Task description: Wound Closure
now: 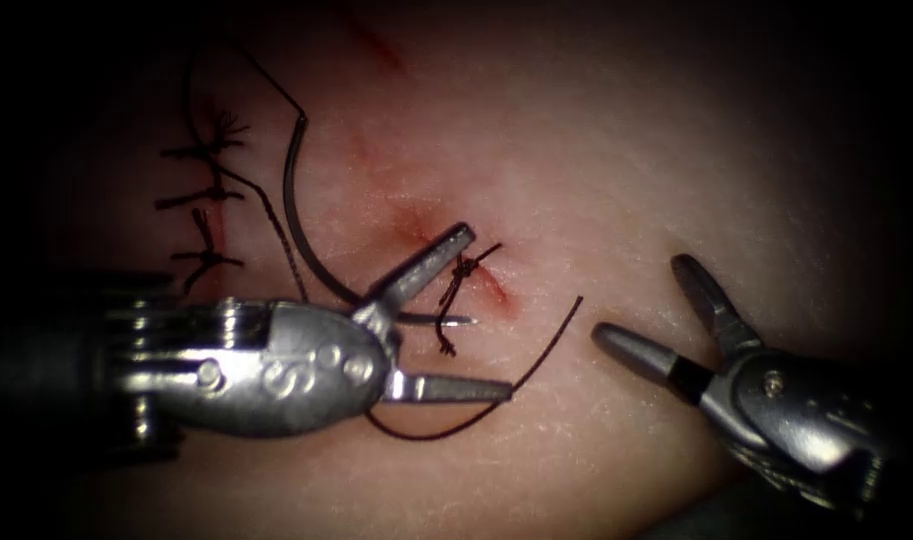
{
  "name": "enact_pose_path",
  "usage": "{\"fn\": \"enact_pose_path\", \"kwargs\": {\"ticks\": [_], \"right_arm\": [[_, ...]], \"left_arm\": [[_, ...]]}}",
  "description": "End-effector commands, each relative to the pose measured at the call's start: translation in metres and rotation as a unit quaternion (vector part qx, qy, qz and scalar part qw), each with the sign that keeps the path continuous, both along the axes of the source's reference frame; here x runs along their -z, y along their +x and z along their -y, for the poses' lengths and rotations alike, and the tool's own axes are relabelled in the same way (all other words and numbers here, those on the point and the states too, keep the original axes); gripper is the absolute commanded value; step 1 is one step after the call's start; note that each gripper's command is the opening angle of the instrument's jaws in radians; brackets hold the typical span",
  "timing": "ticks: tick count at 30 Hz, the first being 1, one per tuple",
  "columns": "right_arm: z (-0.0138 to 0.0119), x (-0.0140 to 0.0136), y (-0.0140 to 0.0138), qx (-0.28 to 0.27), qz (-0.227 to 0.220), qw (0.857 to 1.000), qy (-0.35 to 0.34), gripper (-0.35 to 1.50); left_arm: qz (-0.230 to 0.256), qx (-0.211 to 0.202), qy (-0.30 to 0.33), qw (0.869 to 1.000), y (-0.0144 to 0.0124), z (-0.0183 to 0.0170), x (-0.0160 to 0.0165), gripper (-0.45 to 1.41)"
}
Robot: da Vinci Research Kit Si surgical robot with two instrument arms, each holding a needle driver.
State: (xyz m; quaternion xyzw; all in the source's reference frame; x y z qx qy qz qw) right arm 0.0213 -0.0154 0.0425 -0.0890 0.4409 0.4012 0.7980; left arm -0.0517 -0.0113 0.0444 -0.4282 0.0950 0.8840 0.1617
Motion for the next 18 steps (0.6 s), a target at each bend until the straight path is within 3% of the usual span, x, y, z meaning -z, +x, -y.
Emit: {"fn": "enact_pose_path", "kwargs": {"ticks": [1, 6, 18], "right_arm": [[0.0002, -0.0005, 0.0009, 0.001, -0.002, 1.0, 0.0, 0.96], [0.0001, -0.0006, 0.0014, 0.008, -0.012, 1.0, 0.0, 0.94], [0.0004, -0.0012, 0.0039, 0.018, -0.023, 1.0, -0.009, 0.93]], "left_arm": [[0.001, 0.002, 0.0, 1.0, -0.0008, -0.0003, -0.0002, 0.73], [-0.013, -0.009, 0.011, 1.0, 0.0001, 0.001, -0.0038, 0.63], [-0.009, -0.015, 0.015, 1.0, 0.0006, 0.0009, -0.0048, 0.19]]}}
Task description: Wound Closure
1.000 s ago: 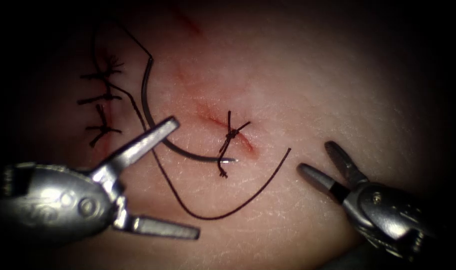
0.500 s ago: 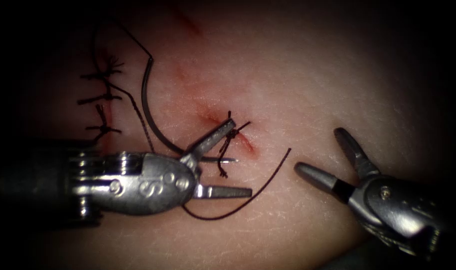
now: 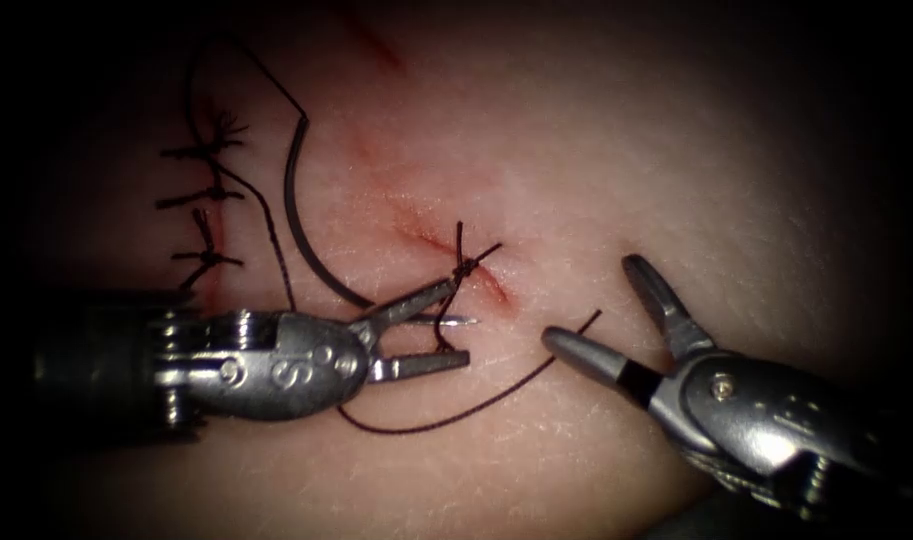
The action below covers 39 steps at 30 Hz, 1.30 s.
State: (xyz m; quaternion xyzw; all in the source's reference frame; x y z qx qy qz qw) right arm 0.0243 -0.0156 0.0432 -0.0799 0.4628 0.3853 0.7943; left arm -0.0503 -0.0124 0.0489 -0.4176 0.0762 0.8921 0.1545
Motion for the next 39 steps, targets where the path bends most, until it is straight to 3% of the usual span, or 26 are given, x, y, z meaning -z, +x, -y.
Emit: {"fn": "enact_pose_path", "kwargs": {"ticks": [1, 5, 9, 12, 16, 22, 28, 31, 33, 35, 36, 39], "right_arm": [[0.0002, -0.0005, 0.0011, 0.001, -0.002, 1.0, 0.0, 0.93], [0.0002, -0.0005, 0.0012, 0.004, -0.005, 1.0, 0.0, 0.93], [0.0003, -0.0004, 0.0011, 0.006, -0.007, 1.0, 0.0, 0.93], [0.0003, -0.0004, 0.001, 0.006, -0.007, 1.0, 0.0, 0.93], [0.0002, -0.0005, 0.001, 0.006, -0.007, 1.0, 0.0, 0.91], [0.0003, -0.0006, 0.0011, 0.006, -0.007, 1.0, -0.001, 0.91], [0.0005, -0.0008, 0.0014, 0.006, -0.006, 1.0, -0.001, 0.91], [0.0005, -0.0008, 0.0016, 0.007, -0.005, 1.0, 0.0, 0.91], [0.0004, -0.0009, 0.0018, 0.009, -0.003, 1.0, 0.003, 0.86], [0.0003, -0.001, 0.0019, 0.017, 0.0, 1.0, 0.003, 0.84], [0.0002, -0.0011, 0.0019, 0.023, -0.001, 1.0, 0.003, 0.84], [-0.0004, -0.0015, 0.002, 0.056, -0.014, 0.998, -0.006, 0.84]], "left_arm": [[0.004, -0.002, 0.0, 1.0, -0.0009, -0.0002, -0.0003, 0.14], [0.0, -0.009, 0.005, 1.0, -0.001, -0.0002, -0.0007, 0.04], [-0.007, -0.017, 0.009, 1.0, -0.0008, 0.0001, -0.0012, 0.16], [-0.011, -0.023, 0.012, 1.0, -0.0007, 0.0006, -0.0013, 0.39], [-0.009, -0.021, 0.017, 1.0, -0.0007, 0.001, -0.0011, 0.54], [-0.012, -0.025, 0.024, 0.999, -0.001, 0.0013, -0.0012, 0.64], [-0.011, -0.025, 0.024, 0.999, -0.001, 0.0011, -0.0013, 0.44], [-0.011, -0.026, 0.024, 0.999, -0.0009, 0.001, -0.0013, 0.26], [-0.011, -0.027, 0.025, 0.999, -0.0007, 0.0009, -0.0014, 0.04], [-0.011, -0.027, 0.032, 0.999, -0.0004, 0.0007, -0.0015, -0.35], [-0.01, -0.027, 0.035, 0.999, -0.0003, 0.0007, -0.0016, -0.45], [-0.014, -0.031, 0.054, 0.998, 0.0001, 0.0006, -0.0016, -0.45]]}}
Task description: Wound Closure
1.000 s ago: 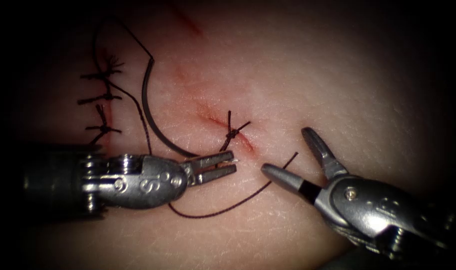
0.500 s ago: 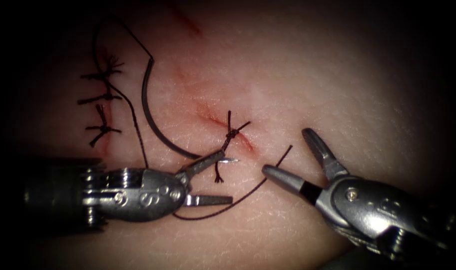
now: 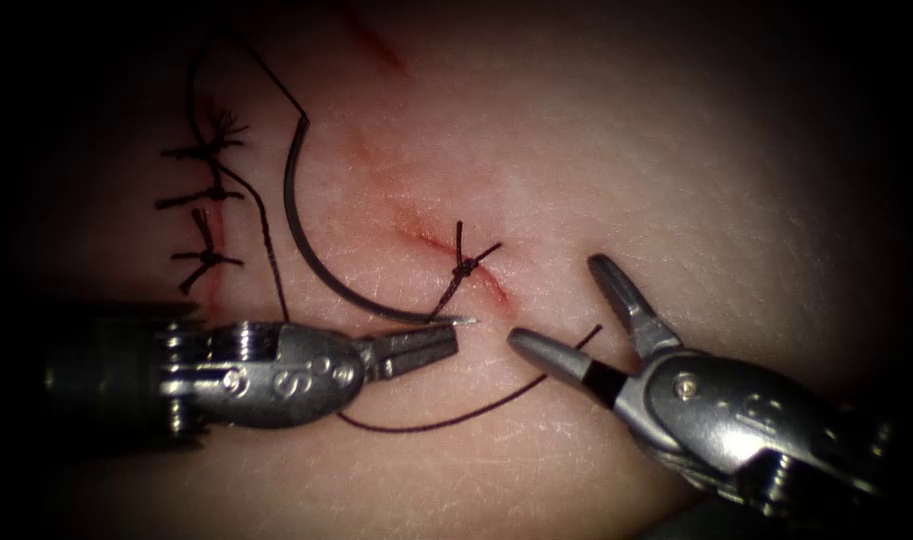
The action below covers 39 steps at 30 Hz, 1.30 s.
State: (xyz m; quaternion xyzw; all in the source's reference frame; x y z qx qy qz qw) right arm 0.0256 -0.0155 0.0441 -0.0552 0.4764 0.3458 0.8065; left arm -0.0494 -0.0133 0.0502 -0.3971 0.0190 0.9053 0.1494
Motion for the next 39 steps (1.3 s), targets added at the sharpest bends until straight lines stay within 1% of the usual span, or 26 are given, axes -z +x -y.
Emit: {"fn": "enact_pose_path", "kwargs": {"ticks": [1, 7, 11, 12, 15, 18, 20, 26, 30, 34, 36, 39], "right_arm": [[-0.0004, -0.0008, 0.0006, 0.018, -0.003, 1.0, -0.008, 0.84], [-0.0016, -0.0021, 0.0009, 0.113, 0.002, 0.993, -0.033, 0.83], [-0.0015, -0.0034, 0.0016, 0.172, 0.013, 0.984, -0.053, 0.83], [-0.0013, -0.0038, 0.0019, 0.191, 0.017, 0.979, -0.065, 0.84], [-0.001, -0.005, 0.0025, 0.235, 0.006, 0.966, -0.11, 0.84], [-0.0008, -0.006, 0.003, 0.262, -0.002, 0.954, -0.143, 0.89], [-0.0006, -0.0066, 0.0036, 0.281, -0.015, 0.945, -0.164, 0.89], [-0.0006, -0.0067, 0.0051, 0.288, -0.006, 0.938, -0.194, 0.89], [-0.0008, -0.007, 0.0065, 0.272, -0.006, 0.938, -0.215, 0.89], [-0.0008, -0.0072, 0.0073, 0.273, 0.0, 0.935, -0.226, 0.91], [-0.0009, -0.0075, 0.0079, 0.274, 0.001, 0.934, -0.23, 0.96], [-0.0011, -0.0079, 0.0084, 0.277, -0.001, 0.932, -0.235, 0.96]], "left_arm": [[-0.002, -0.004, 0.003, 1.0, -0.0007, -0.0002, -0.0003, -0.45], [-0.005, -0.01, 0.01, 1.0, -0.0006, -0.0004, -0.0001, -0.45], [0.006, -0.01, 0.021, 1.0, -0.0006, -0.001, 0.0004, -0.45], [0.014, -0.01, 0.028, 0.999, -0.0005, -0.0012, 0.0005, -0.45], [0.037, -0.018, 0.044, 0.998, -0.0005, -0.0018, 0.0009, -0.45], [0.052, -0.023, 0.056, 0.997, -0.0007, -0.0022, 0.001, -0.45], [0.067, -0.031, 0.062, 0.995, -0.001, -0.0022, 0.0008, -0.45], [0.097, -0.038, 0.077, 0.992, -0.0015, -0.0021, 0.0006, -0.45], [0.127, -0.037, 0.088, 0.987, -0.0017, -0.0017, 0.0007, -0.45], [0.142, -0.041, 0.087, 0.985, -0.0018, -0.0016, 0.0008, -0.45], [0.147, -0.045, 0.089, 0.984, -0.0018, -0.0015, 0.0008, -0.45], [0.155, -0.049, 0.091, 0.983, -0.0018, -0.0015, 0.0008, -0.45]]}}
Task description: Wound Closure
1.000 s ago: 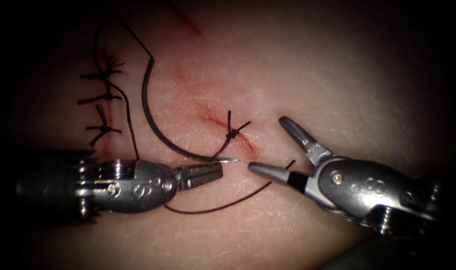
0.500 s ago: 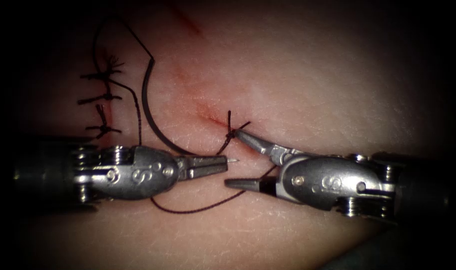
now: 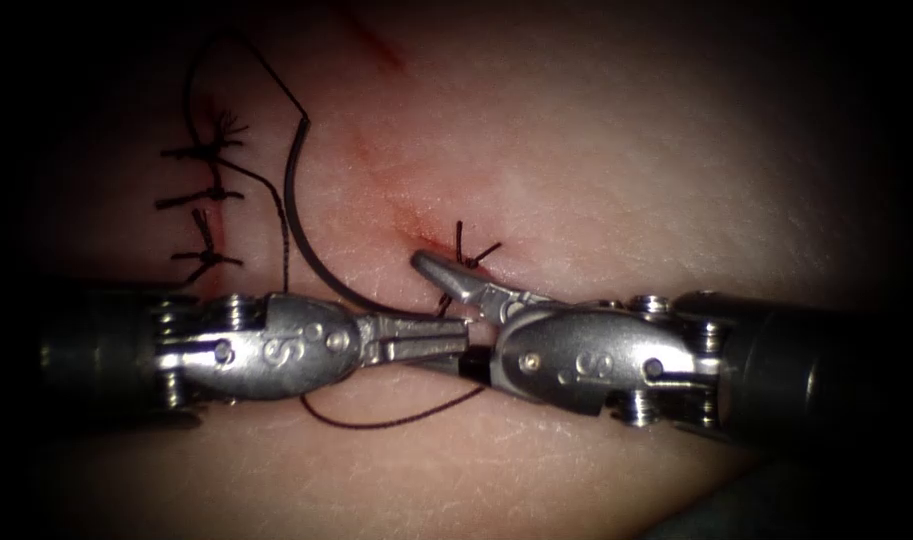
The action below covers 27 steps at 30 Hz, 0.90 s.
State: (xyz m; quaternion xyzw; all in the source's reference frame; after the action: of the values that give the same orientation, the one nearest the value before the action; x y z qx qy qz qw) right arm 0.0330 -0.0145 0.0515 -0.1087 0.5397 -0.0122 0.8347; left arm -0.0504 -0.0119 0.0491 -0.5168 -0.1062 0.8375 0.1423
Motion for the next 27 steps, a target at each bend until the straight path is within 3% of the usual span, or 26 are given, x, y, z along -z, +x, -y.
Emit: {"fn": "enact_pose_path", "kwargs": {"ticks": [1, 10, 18, 27], "right_arm": [[-0.0002, -0.0007, 0.001, 0.0, -0.003, 1.0, -0.002, 0.96], [-0.0014, -0.0016, 0.0011, -0.014, -0.009, 1.0, -0.013, 0.96], [-0.001, -0.0019, 0.0026, -0.018, -0.011, 1.0, -0.017, 0.99], [-0.0003, -0.0028, 0.0024, -0.015, -0.012, 1.0, -0.023, 1.01]], "left_arm": [[0.004, 0.0, -0.003, 1.0, -0.0008, -0.0002, -0.0004, -0.45], [0.02, -0.002, 0.0, 1.0, -0.0012, 0.0005, 0.0, -0.45], [0.022, -0.003, 0.001, 1.0, -0.0012, 0.0006, 0.0001, -0.45], [0.024, 0.0, 0.003, 1.0, -0.0008, 0.0003, 0.0003, -0.45]]}}
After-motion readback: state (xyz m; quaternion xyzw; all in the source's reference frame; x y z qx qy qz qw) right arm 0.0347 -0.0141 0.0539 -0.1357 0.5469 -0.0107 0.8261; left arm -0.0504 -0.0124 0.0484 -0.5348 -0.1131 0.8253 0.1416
